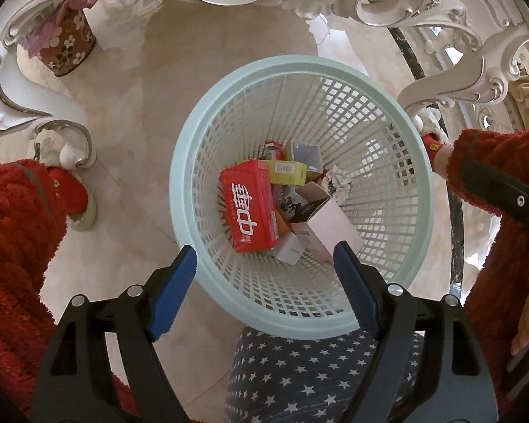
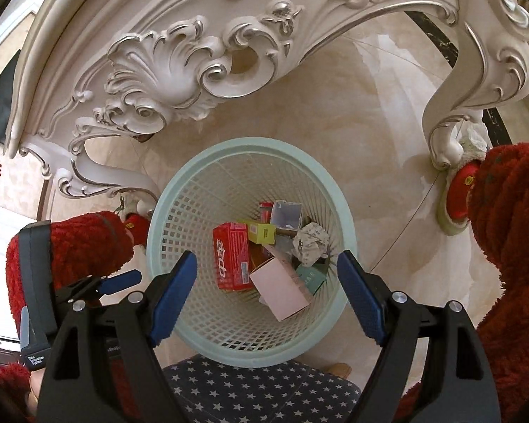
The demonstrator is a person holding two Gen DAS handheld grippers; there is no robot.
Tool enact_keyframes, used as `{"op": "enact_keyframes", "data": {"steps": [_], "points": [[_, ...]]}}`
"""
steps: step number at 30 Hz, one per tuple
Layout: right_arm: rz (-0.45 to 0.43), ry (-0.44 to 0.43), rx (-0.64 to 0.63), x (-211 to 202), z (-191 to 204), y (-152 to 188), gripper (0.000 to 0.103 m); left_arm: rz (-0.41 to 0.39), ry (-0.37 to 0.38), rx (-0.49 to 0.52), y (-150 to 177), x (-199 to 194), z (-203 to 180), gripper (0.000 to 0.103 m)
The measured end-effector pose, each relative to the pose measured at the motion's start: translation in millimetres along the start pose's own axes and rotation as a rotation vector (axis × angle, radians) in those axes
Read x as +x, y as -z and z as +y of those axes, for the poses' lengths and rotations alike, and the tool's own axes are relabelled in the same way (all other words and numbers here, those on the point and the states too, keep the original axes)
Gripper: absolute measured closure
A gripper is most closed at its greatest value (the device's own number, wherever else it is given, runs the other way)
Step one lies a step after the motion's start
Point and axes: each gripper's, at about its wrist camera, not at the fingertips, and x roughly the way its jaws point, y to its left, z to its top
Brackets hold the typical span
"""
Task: Collect trash
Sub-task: 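Move both open grippers back over the marble table, then grasp the silver card box with the left gripper while the right grasps the orange snack bag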
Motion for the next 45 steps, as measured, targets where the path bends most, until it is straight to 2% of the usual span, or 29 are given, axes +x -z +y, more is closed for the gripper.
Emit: {"op": "enact_keyframes", "data": {"steps": [5, 11, 14, 16, 19, 21, 23, 25, 27, 29, 32, 35, 38, 40, 42, 45], "points": [[-0.017, -0.024, -0.010, -6, 2, 2, 0.025, -0.024, 0.014, 0.007, 2, -6, -2, 0.025], [-0.130, -0.193, -0.110, -63, 20, 10, 0.025, -0.195, 0.132, 0.001, 12, -70, 0, 0.025], [-0.253, -0.241, -0.213, -111, 36, 5, 0.025, -0.286, 0.176, 0.021, 12, -120, 3, 0.025], [-0.358, -0.249, -0.282, -146, 46, -11, 0.025, -0.360, 0.210, 0.042, 1, -161, 7, 0.025], [-0.482, -0.225, -0.363, -183, 55, -58, 0.025, -0.472, 0.227, 0.073, -24, -212, 14, 0.025], [-0.532, -0.170, -0.389, -193, 58, -94, 0.025, -0.570, 0.169, 0.099, -53, -245, 19, 0.025], [-0.562, -0.116, -0.414, -195, 64, -137, 0.025, -0.677, 0.025, 0.140, -91, -269, 22, 0.025], [-0.555, -0.090, -0.401, -187, 65, -183, 0.024, -0.714, -0.040, 0.176, -125, -279, 25, 0.024], [-0.522, -0.074, -0.392, -172, 66, -228, 0.018, -0.717, -0.076, 0.201, -173, -284, 31, 0.024], [-0.487, -0.060, -0.391, -154, 64, -265, 0.017, -0.719, -0.111, 0.216, -223, -284, 37, 0.024], [-0.454, -0.037, -0.366, -132, 59, -305, 0.017, -0.701, -0.109, 0.202, -293, -279, 49, 0.024], [-0.431, -0.027, -0.333, -112, 53, -340, 0.017, -0.654, -0.131, 0.105, -368, -269, 62, 0.024], [-0.420, -0.005, -0.328, -97, 52, -364, 0.017, -0.582, -0.077, 0.024, -429, -256, 67, 0.024], [-0.409, 0.001, -0.337, -89, 55, -376, 0.017, -0.550, -0.049, -0.016, -462, -245, 65, 0.024], [-0.399, 0.001, -0.343, -84, 57, -383, 0.017, -0.502, -0.052, -0.034, -497, -227, 61, 0.024], [-0.360, -0.029, -0.357, -77, 60, -395, 0.017, -0.459, -0.069, -0.026, -527, -207, 57, 0.024]]}}
